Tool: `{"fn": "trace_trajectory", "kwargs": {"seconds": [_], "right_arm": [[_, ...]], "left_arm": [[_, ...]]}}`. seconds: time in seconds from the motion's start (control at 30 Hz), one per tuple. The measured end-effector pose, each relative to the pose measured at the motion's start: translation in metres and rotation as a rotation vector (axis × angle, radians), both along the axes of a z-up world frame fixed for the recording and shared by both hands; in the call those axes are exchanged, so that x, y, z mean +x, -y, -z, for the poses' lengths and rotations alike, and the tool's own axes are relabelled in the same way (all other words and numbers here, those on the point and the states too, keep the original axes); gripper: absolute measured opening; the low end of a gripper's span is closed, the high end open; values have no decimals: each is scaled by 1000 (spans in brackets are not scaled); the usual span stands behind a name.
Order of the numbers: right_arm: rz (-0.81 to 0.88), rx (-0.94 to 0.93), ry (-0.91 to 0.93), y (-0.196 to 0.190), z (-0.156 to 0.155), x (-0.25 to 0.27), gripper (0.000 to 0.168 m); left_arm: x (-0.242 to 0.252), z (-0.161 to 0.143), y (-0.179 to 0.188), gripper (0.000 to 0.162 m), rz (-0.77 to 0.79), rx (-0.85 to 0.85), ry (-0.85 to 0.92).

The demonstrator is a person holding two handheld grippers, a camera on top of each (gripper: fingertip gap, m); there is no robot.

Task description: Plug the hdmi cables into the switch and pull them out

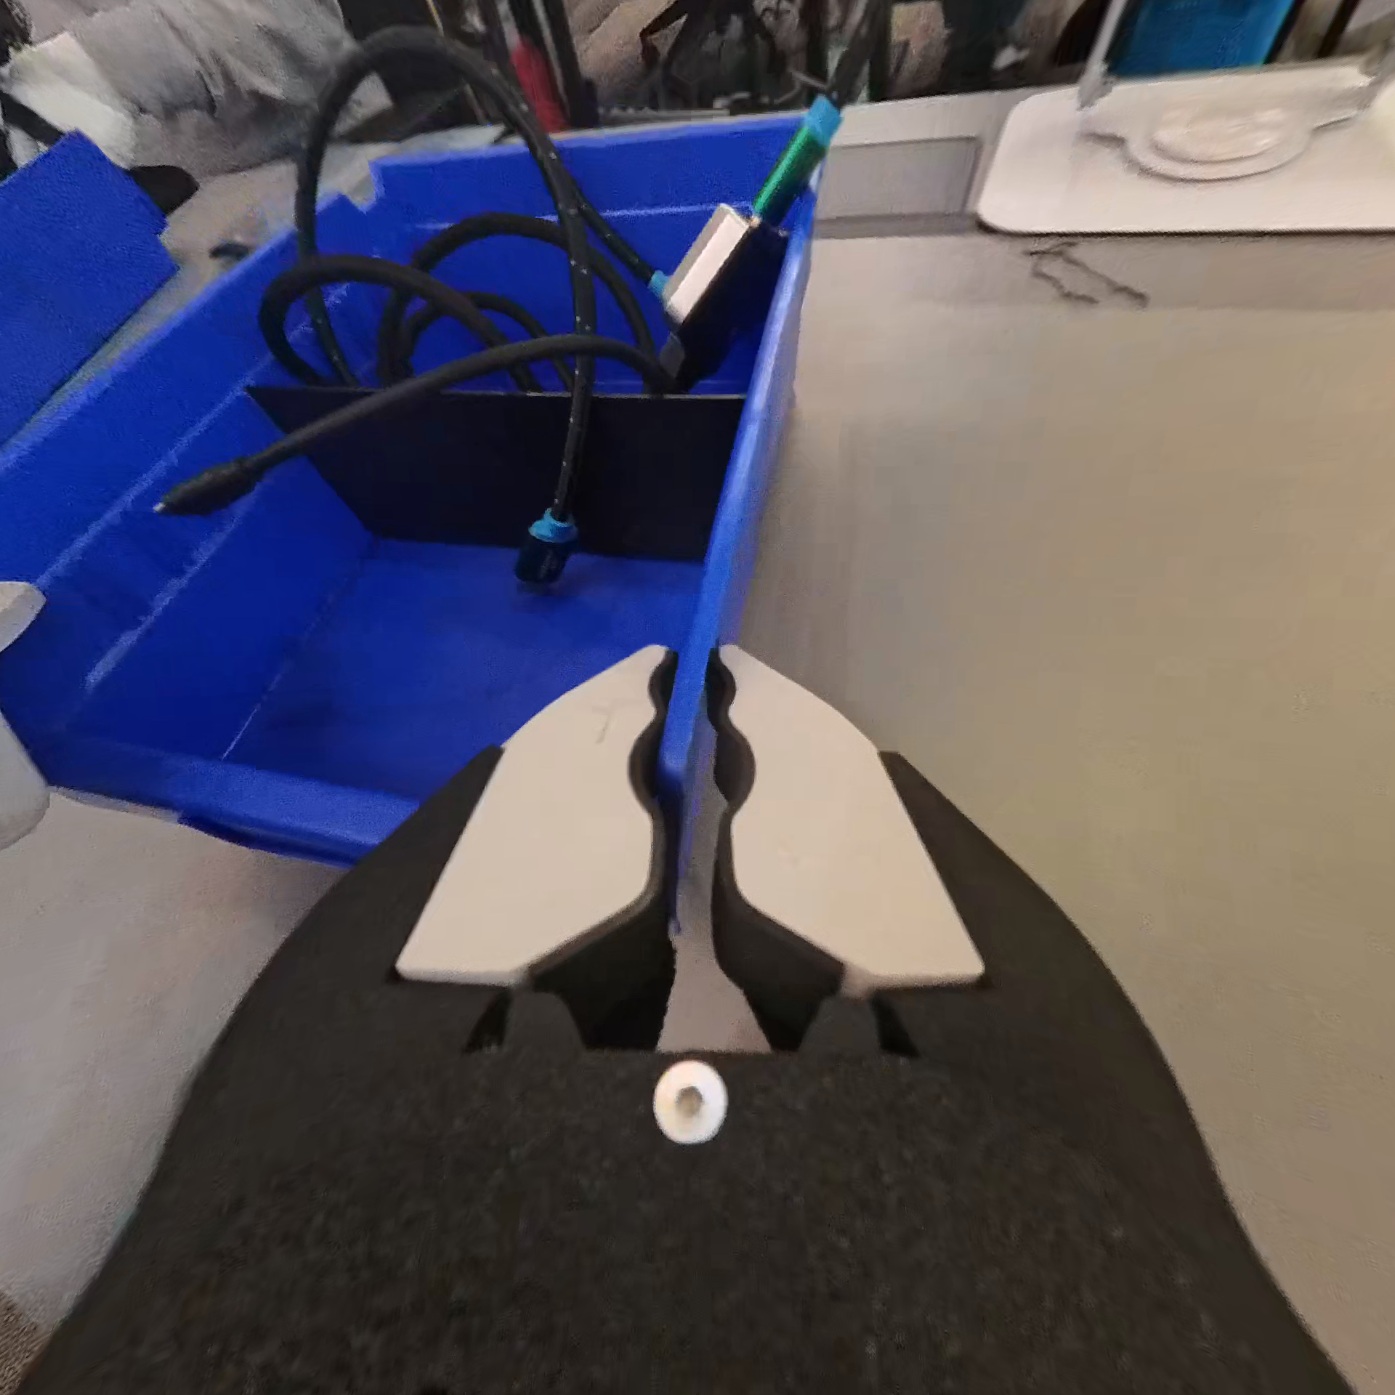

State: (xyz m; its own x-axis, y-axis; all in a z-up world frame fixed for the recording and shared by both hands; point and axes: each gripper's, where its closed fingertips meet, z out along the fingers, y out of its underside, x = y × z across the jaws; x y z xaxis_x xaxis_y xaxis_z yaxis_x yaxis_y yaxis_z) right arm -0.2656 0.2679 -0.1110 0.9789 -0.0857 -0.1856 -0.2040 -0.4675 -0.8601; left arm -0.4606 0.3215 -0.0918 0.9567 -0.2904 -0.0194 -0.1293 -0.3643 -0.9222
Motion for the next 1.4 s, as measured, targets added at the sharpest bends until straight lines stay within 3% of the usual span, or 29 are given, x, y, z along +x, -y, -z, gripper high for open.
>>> {"fn": "trace_trajectory", "kwargs": {"seconds": [0.17, 0.27, 0.33, 0.4, 0.53, 0.67, 0.9, 1.03, 1.13, 1.27, 1.4], "right_arm": [[-21, 46, 107, -31, 15, -71, 13], [-67, 58, 56, -34, 15, -96, 19], [-192, 49, 2, -30, 13, -109, 28], [-355, 18, -29, -15, 8, -114, 30], [-521, 167, -4, 31, -36, -68, 40], [-576, 247, 79, 78, -47, 22, 44], [-245, 173, 238, 141, 13, 202, 42], [-192, 249, 112, 148, -7, 223, 39], [-177, 243, 52, 140, -6, 230, 33], [-191, 225, 10, 133, 0, 228, 32], [-184, 196, 108, 126, 6, 235, 31]], "left_arm": [[-62, 24, -43, 4, 21, -75, 158], [-77, 24, -51, 5, 47, -83, 287], [-93, 24, -50, 14, -3, -88, 261], [-105, 11, -41, 33, -21, -56, 236], [-113, -36, -1, 34, 11, 87, 276], [-76, -66, 42, 38, 101, 230, 292], [90, -18, 115, 42, 442, 89, 241], [149, -10, 138, 49, 620, 96, 145], [171, -3, 154, 41, 730, 28, 177], [170, 4, 154, 48, 748, 49, 158], [164, 4, 136, 48, 754, 91, 86]]}}
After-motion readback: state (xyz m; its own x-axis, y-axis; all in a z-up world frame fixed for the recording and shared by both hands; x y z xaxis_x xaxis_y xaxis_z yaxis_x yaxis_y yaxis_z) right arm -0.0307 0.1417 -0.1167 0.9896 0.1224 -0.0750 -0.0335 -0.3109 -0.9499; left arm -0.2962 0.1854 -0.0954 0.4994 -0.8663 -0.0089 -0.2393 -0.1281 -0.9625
